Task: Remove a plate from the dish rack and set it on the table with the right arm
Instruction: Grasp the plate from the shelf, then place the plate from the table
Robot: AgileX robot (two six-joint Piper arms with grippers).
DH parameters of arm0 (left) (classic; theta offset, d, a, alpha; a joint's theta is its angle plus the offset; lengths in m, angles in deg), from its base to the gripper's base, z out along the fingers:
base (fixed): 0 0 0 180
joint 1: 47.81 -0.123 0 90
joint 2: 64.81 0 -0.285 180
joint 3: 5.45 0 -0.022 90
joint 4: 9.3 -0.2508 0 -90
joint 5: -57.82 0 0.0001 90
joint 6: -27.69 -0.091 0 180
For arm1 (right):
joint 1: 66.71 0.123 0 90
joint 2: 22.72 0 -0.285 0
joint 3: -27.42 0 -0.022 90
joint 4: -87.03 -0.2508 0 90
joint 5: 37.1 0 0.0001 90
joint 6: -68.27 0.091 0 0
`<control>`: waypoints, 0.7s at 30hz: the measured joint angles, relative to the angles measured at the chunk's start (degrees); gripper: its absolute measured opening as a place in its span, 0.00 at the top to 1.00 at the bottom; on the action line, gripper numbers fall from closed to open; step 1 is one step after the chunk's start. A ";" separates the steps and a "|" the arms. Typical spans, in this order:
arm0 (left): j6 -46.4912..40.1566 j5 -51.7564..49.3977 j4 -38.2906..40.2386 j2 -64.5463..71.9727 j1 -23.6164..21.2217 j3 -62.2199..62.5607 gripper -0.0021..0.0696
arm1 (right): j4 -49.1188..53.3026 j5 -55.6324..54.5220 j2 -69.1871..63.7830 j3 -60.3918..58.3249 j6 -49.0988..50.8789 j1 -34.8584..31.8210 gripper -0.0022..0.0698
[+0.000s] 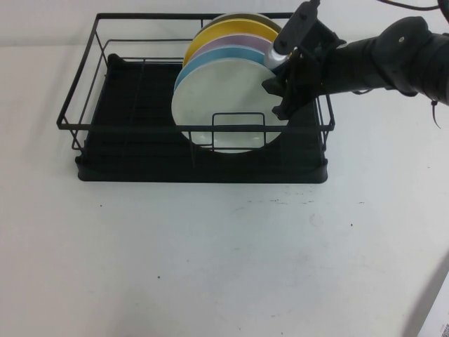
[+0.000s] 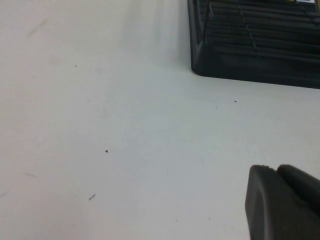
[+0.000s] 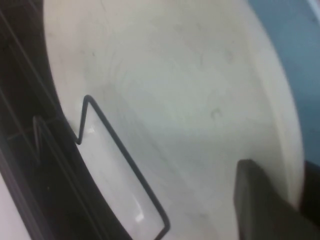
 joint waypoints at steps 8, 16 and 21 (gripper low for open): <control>0.00 0.00 0.00 0.00 0.00 0.00 0.98 | 2.07 -0.37 2.35 0.00 2.25 0.00 0.89; 0.00 0.00 0.00 0.00 0.00 0.00 0.98 | 8.99 3.97 14.22 0.00 12.36 0.00 0.90; 0.00 0.00 0.00 0.00 0.00 0.00 0.98 | 16.62 11.45 22.71 0.00 27.03 0.00 0.90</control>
